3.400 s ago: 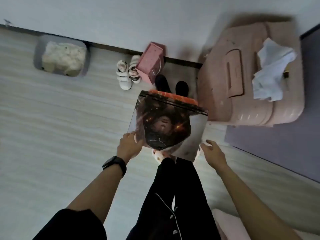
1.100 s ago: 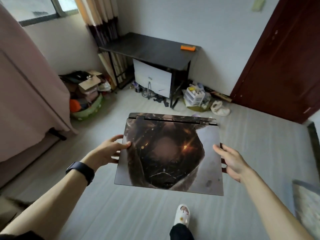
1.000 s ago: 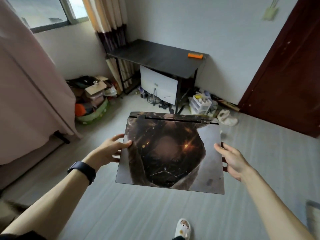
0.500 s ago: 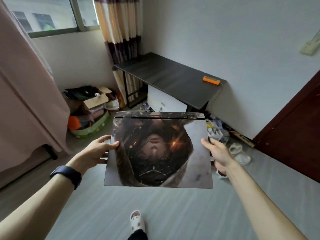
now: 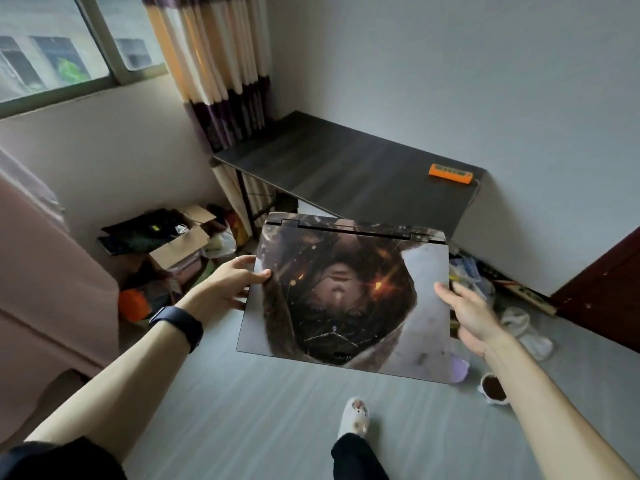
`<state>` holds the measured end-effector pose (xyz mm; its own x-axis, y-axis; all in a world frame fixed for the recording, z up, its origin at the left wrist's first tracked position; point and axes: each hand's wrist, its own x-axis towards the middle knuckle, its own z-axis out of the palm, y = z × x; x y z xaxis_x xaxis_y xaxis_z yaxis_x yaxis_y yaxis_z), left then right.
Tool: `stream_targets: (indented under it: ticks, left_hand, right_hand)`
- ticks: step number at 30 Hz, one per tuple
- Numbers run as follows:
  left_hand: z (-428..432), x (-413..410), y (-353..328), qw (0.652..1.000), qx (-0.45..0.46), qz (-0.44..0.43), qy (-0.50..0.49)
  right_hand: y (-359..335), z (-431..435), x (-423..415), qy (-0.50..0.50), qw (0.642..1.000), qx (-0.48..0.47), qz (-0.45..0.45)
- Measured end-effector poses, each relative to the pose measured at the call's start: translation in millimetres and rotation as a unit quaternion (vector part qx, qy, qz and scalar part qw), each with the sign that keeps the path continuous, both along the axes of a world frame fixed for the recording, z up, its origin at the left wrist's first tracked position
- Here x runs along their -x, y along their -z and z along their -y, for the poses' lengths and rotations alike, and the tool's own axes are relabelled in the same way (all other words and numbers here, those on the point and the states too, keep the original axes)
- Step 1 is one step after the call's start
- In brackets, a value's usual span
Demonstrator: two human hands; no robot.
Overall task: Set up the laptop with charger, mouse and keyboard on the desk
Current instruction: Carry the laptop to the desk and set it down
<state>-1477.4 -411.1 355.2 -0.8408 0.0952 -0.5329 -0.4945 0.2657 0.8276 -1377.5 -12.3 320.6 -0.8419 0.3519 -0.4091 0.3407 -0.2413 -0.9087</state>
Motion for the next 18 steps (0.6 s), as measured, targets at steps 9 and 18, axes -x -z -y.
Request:
stream_targets:
  ticks: [9, 18]
  left_hand:
    - [-15, 187, 28, 0.999, 0.007, 0.036, -0.023]
    - [4, 375, 50, 0.995, 0.044, 0.071, -0.048]
  right_hand:
    - [20, -17, 208, -0.034, 0.999, -0.023, 0.036]
    - [50, 3, 410, -0.067, 0.994, -0.018, 0.084]
